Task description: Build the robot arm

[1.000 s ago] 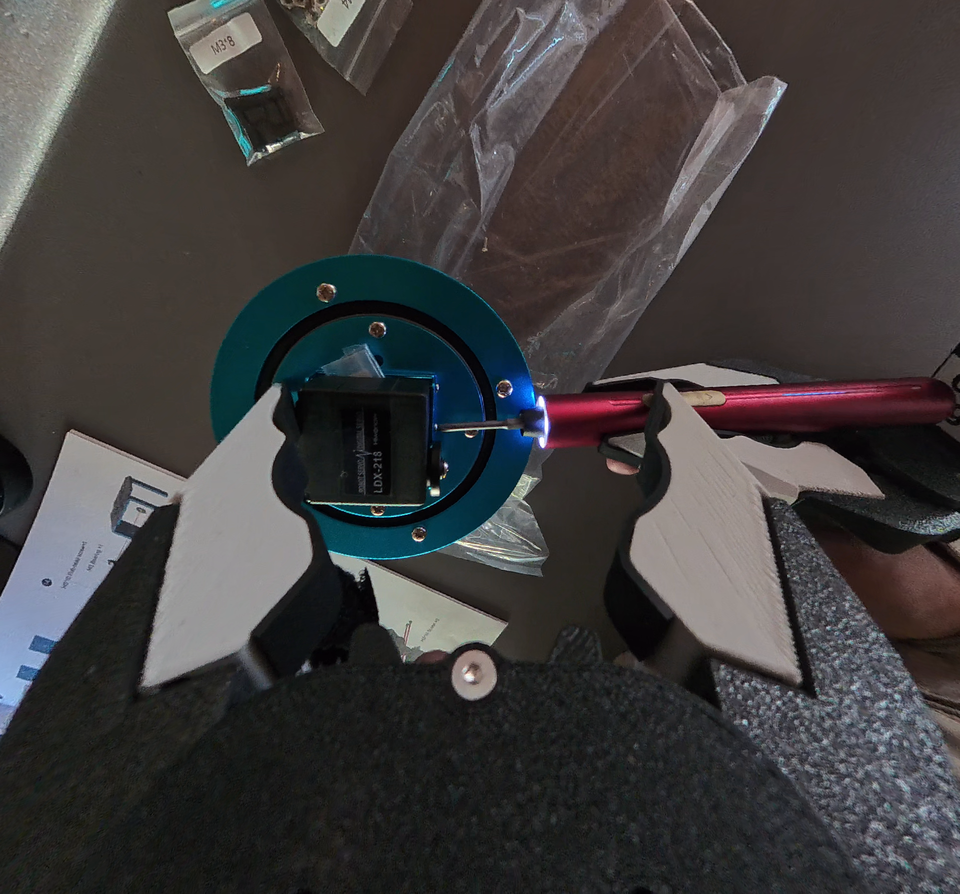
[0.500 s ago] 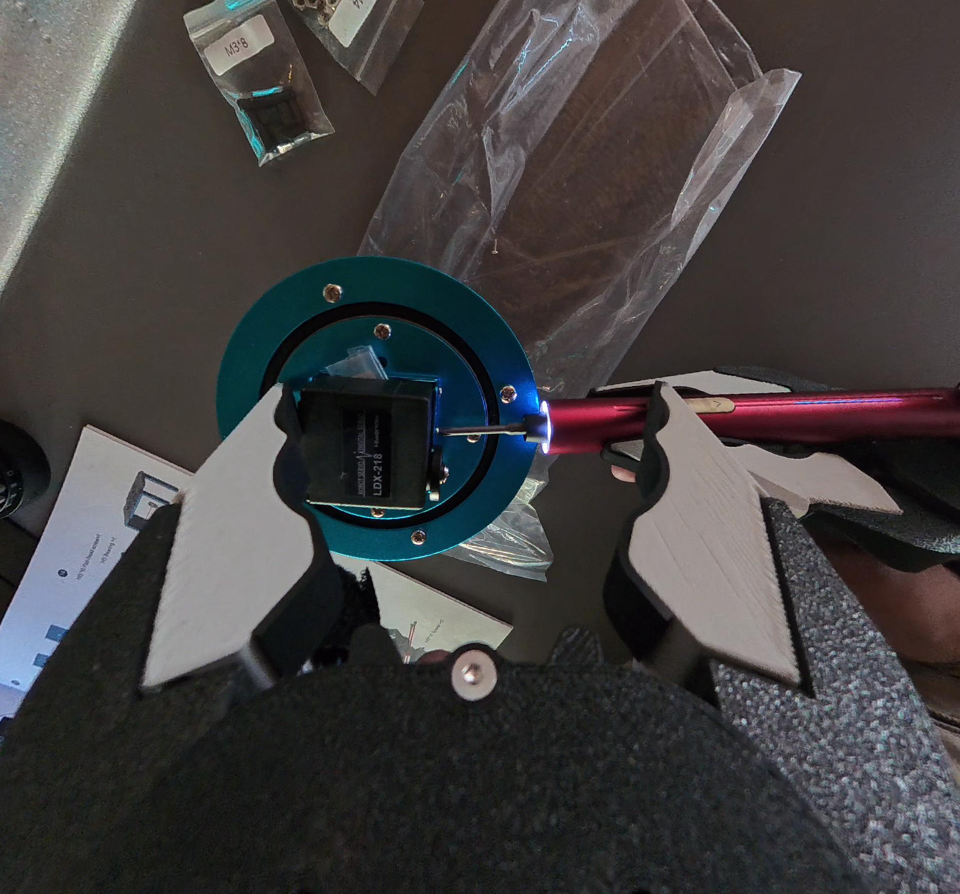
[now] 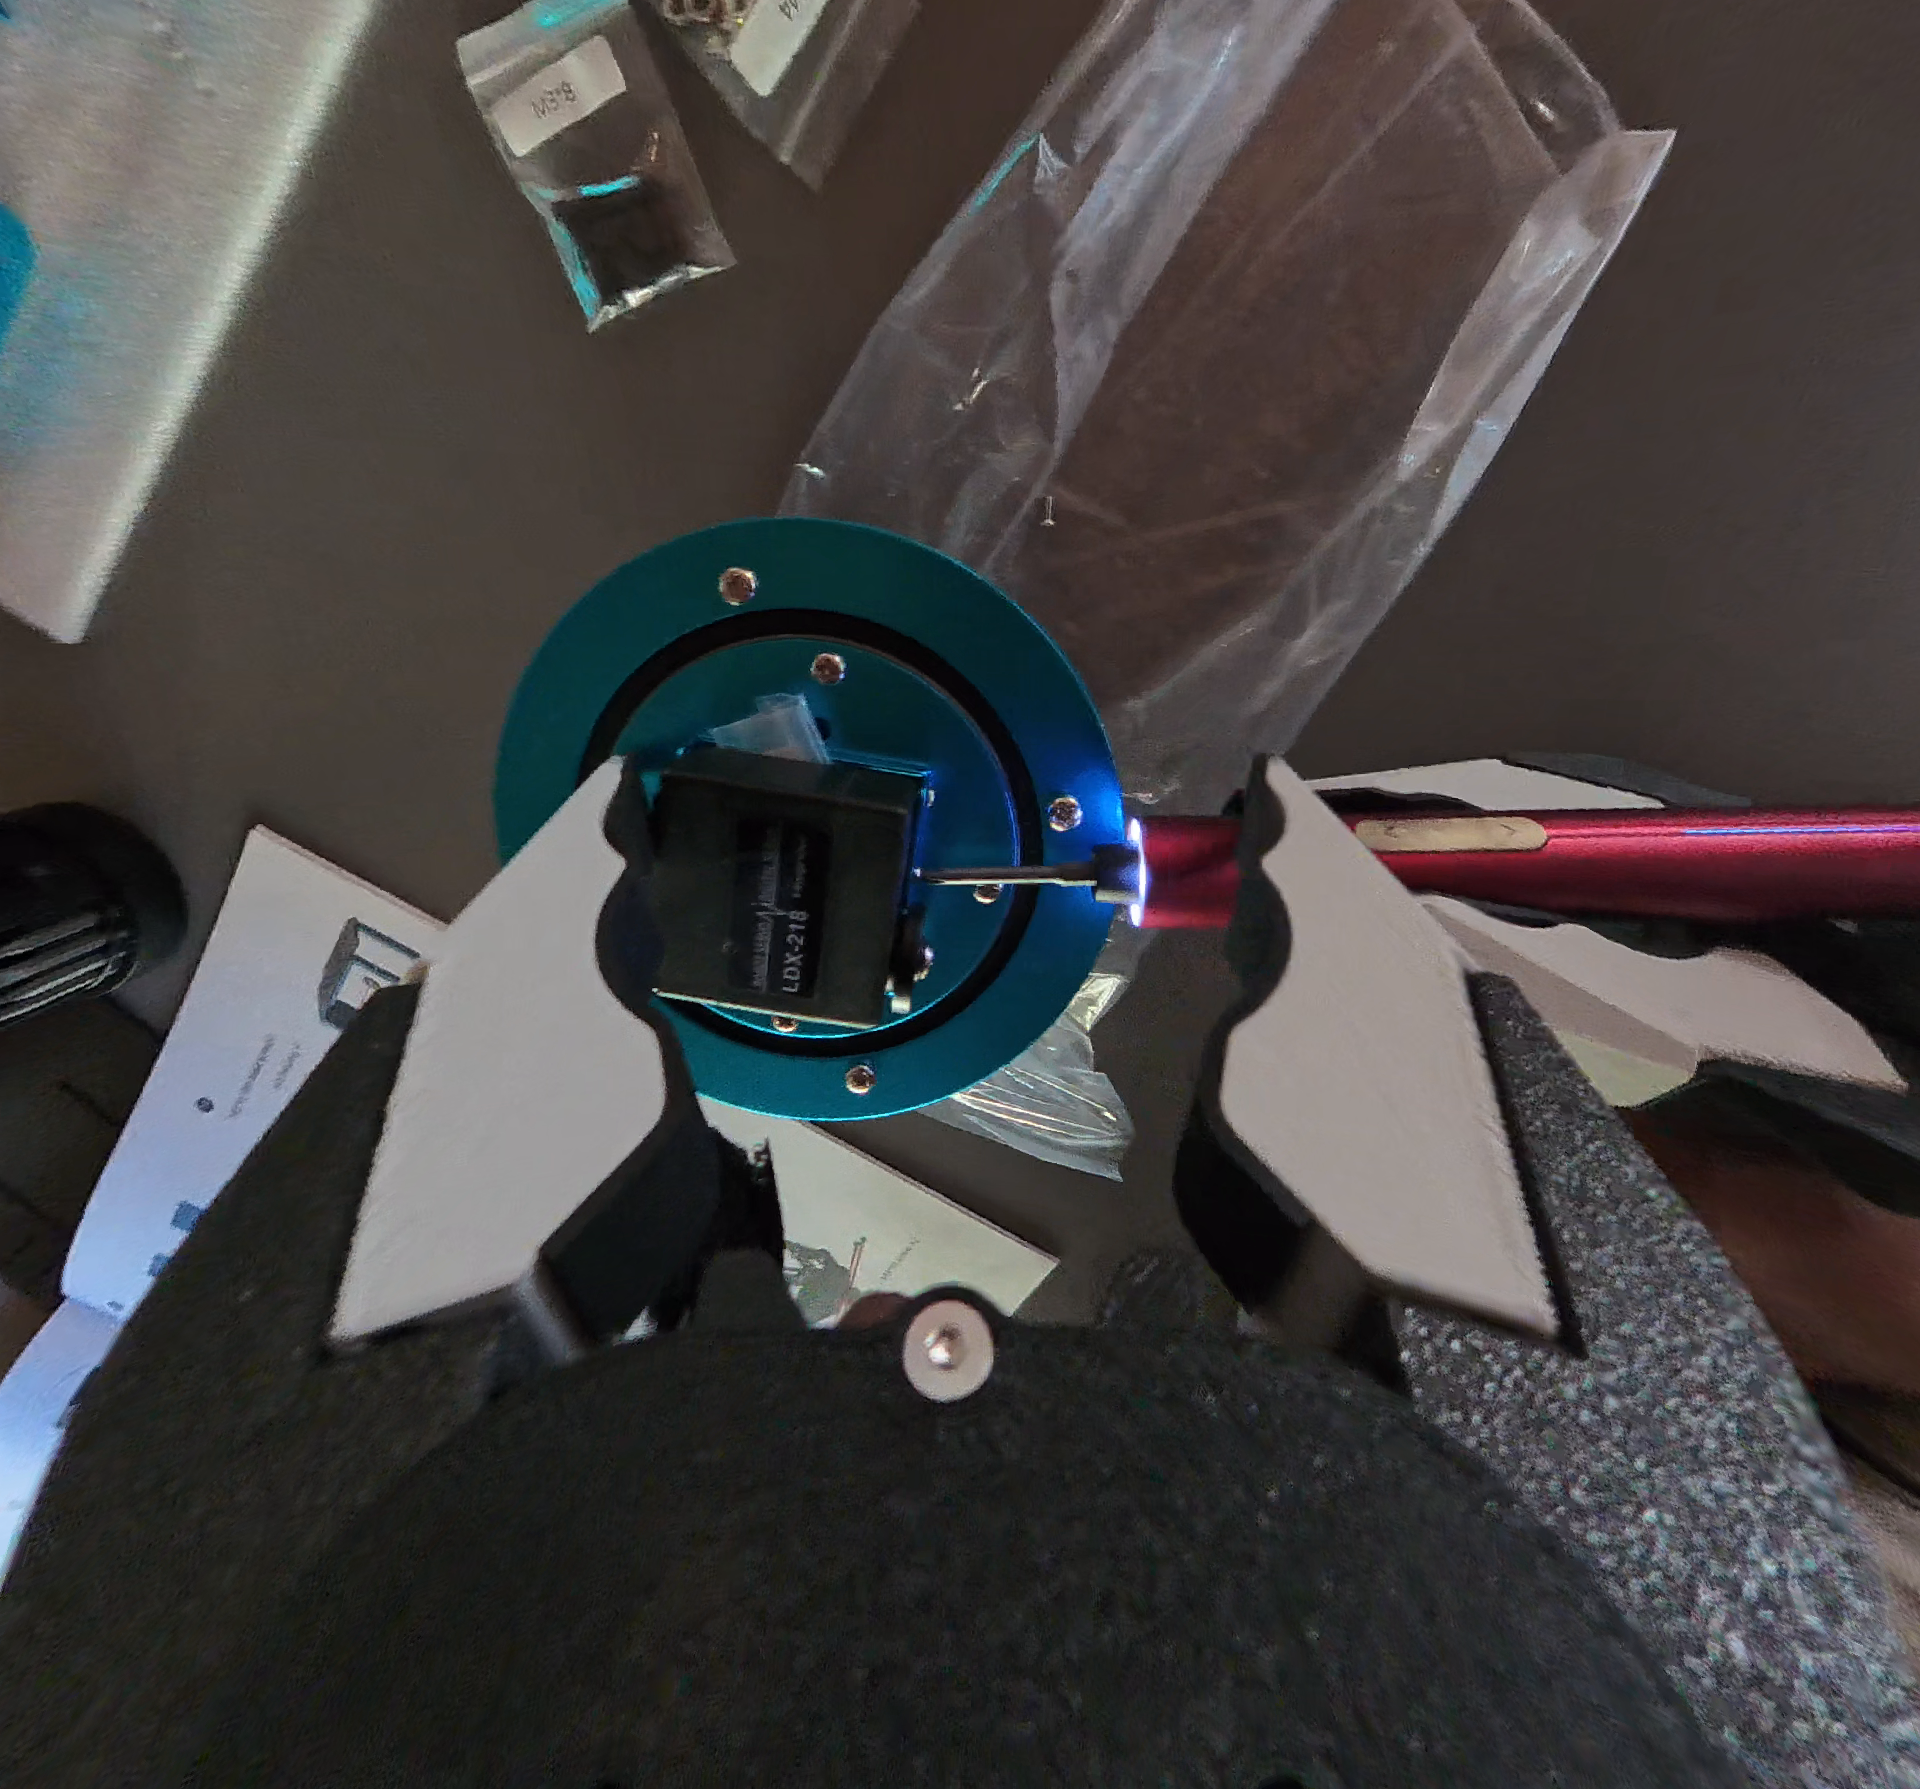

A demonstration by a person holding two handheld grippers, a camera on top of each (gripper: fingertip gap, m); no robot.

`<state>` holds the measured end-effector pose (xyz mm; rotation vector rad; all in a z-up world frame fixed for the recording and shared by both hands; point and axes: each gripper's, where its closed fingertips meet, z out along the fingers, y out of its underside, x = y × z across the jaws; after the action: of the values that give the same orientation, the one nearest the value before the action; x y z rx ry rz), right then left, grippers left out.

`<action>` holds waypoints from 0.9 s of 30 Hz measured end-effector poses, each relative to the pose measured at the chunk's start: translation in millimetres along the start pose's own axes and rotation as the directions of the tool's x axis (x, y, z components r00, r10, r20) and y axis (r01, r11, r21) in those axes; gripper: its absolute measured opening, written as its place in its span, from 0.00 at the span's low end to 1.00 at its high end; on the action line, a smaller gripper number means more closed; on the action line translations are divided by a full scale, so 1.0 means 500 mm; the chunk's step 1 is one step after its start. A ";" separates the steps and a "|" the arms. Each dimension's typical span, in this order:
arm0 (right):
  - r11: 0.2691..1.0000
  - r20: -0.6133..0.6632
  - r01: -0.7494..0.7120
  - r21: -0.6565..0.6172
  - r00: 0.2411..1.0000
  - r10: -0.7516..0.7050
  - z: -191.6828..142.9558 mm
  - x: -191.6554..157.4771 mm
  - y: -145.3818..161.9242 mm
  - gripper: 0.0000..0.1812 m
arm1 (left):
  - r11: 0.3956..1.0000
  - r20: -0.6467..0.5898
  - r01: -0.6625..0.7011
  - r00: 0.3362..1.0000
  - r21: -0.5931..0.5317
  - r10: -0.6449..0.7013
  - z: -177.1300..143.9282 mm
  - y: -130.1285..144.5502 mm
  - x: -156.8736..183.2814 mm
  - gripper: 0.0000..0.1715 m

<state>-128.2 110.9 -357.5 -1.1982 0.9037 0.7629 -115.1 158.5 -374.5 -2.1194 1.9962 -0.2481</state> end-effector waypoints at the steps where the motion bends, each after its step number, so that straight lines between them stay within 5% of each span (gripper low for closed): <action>1: 1.000 0.000 0.004 -0.006 1.000 -0.004 0.001 0.000 0.002 0.12 | 1.000 -0.001 -0.006 1.000 0.002 0.006 0.000 0.001 -0.001 0.66; 8: 0.998 -0.002 0.049 -0.030 0.999 -0.049 0.005 -0.006 0.011 0.11 | 0.999 -0.097 0.006 0.995 -0.051 -0.011 -0.007 0.011 0.016 0.77; 27: 0.999 0.006 0.036 -0.037 0.999 -0.036 0.005 -0.006 0.012 0.11 | 1.000 -0.090 -0.020 0.996 0.010 0.021 -0.006 0.005 0.017 0.76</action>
<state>-134.6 114.5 -357.3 -1.2412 0.8644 0.7560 -117.7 149.6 -372.4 -2.1161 2.0607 -0.3547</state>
